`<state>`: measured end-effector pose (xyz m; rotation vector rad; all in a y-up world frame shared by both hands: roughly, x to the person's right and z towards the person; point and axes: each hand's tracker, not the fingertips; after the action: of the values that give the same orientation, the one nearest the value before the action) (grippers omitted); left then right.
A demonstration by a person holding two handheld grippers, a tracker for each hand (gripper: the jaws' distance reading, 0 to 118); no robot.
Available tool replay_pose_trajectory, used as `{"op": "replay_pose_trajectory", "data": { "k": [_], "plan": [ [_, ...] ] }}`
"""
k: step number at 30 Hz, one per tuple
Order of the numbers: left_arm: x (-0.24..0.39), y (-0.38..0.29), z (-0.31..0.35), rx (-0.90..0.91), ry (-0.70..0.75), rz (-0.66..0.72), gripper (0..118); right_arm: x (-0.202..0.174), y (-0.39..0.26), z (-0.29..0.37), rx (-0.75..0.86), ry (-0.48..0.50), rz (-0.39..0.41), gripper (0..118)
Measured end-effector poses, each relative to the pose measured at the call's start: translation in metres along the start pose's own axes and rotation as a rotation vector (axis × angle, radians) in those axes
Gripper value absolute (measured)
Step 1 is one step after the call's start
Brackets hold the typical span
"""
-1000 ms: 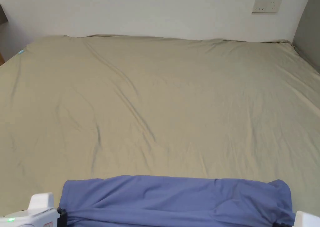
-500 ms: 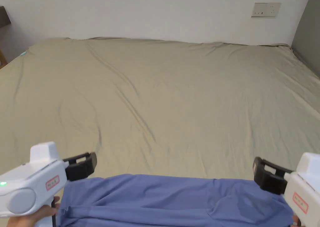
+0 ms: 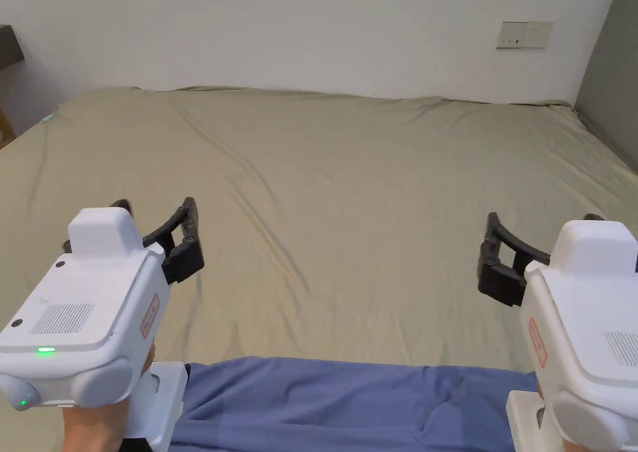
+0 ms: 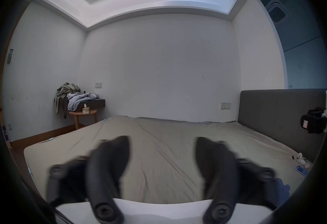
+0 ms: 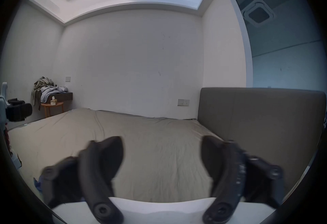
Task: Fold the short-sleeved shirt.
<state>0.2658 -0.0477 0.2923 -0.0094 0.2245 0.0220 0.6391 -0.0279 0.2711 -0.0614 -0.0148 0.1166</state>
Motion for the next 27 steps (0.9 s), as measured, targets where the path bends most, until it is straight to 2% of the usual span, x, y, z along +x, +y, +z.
{"op": "replay_pose_trajectory", "data": {
  "k": [1, 2, 3, 4, 5, 10, 14, 19, 23, 27],
  "plan": [
    [0.001, -0.001, 0.000, 0.000, -0.008, -0.001, 4, -0.001, -0.001, 0.000, 0.005, -0.002, 0.005, 39],
    [0.003, -0.002, -0.001, -0.005, -0.009, -0.003, 0, -0.002, -0.002, 0.000, 0.009, -0.005, 0.011, 30],
    [0.005, -0.002, -0.002, -0.009, -0.006, -0.006, 0, -0.003, -0.002, 0.000, 0.012, -0.004, 0.014, 30],
    [0.005, -0.003, -0.001, -0.008, -0.013, -0.003, 0, -0.003, -0.003, 0.000, 0.014, -0.001, 0.015, 9],
    [0.004, -0.003, -0.001, -0.008, -0.039, 0.013, 0, -0.004, -0.004, 0.000, 0.022, -0.021, 0.024, 2],
    [0.003, -0.004, -0.002, -0.019, -0.043, -0.002, 0, -0.008, -0.004, 0.000, 0.021, -0.020, 0.050, 1],
    [-0.012, -0.007, -0.009, -0.115, -0.079, 0.027, 0, -0.011, -0.005, -0.003, 0.011, -0.009, 0.051, 1],
    [-0.060, -0.029, -0.020, -0.316, -0.104, 0.143, 0, -0.017, -0.006, -0.009, -0.003, 0.007, 0.053, 1],
    [-0.112, -0.057, -0.029, -0.550, -0.198, 0.313, 0, -0.024, -0.009, -0.017, -0.024, 0.023, 0.069, 1],
    [-0.150, -0.090, -0.032, -0.734, -0.234, 0.421, 0, -0.032, -0.014, -0.022, -0.046, 0.034, 0.076, 1]
  ]
}}
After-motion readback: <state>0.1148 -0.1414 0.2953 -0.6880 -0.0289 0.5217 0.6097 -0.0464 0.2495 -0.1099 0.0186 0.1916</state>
